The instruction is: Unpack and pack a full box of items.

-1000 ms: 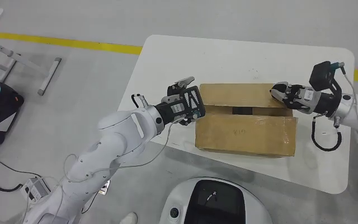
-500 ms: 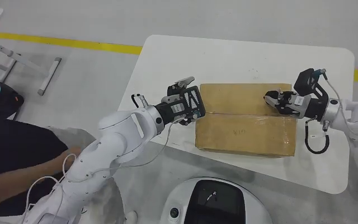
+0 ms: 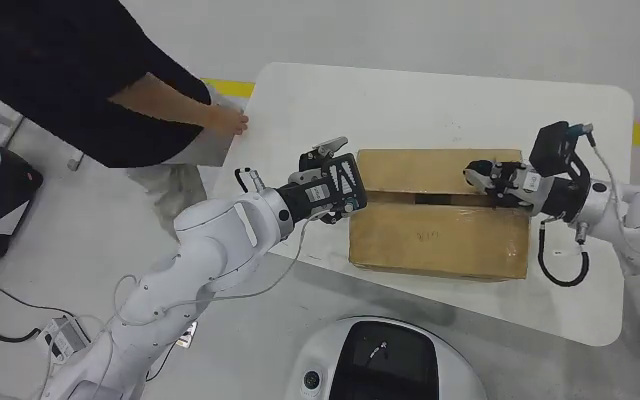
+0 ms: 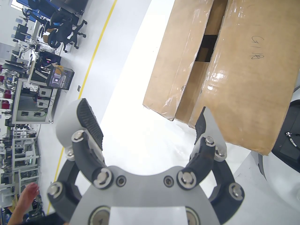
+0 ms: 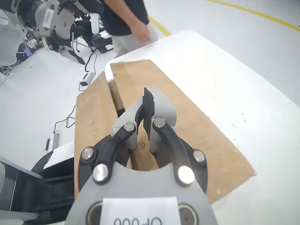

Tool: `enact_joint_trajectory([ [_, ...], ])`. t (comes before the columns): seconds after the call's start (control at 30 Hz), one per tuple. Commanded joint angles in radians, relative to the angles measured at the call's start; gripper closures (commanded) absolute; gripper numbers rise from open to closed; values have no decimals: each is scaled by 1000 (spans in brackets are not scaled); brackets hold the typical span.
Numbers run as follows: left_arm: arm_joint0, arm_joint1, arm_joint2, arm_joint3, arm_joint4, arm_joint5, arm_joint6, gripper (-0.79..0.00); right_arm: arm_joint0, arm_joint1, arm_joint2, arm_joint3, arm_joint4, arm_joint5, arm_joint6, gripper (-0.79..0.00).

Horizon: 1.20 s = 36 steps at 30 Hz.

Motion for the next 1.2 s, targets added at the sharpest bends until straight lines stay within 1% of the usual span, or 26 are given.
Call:
enact_joint_trajectory([
  [0.0, 0, 0, 0, 0, 0, 0, 0, -785, -6, -1, -9, -6, -26, 16, 5, 0],
  [0.17, 0, 0, 0, 0, 0, 0, 0, -785, -15, -7, -31, 1, -79, 58, -8, 0],
  [0.47, 0, 0, 0, 0, 0, 0, 0, -785, -11, -15, -48, 21, -89, 71, -8, 0],
  [0.53, 0, 0, 0, 0, 0, 0, 0, -785, -9, -15, -40, 21, -91, 81, -26, 0],
  [0.67, 0, 0, 0, 0, 0, 0, 0, -785, -18, -10, 40, 10, -82, 143, -163, 0],
  [0.83, 0, 0, 0, 0, 0, 0, 0, -785, -68, 12, 160, 28, -135, 266, -240, 0],
  [0.97, 0, 0, 0, 0, 0, 0, 0, -785, -136, 31, 215, 66, -211, 334, -217, 0],
  [1.07, 0, 0, 0, 0, 0, 0, 0, -785, -195, 38, 237, 71, -201, 345, -201, 0],
  [1.17, 0, 0, 0, 0, 0, 0, 0, -785, -248, 43, 244, 38, -179, 337, -174, 0],
])
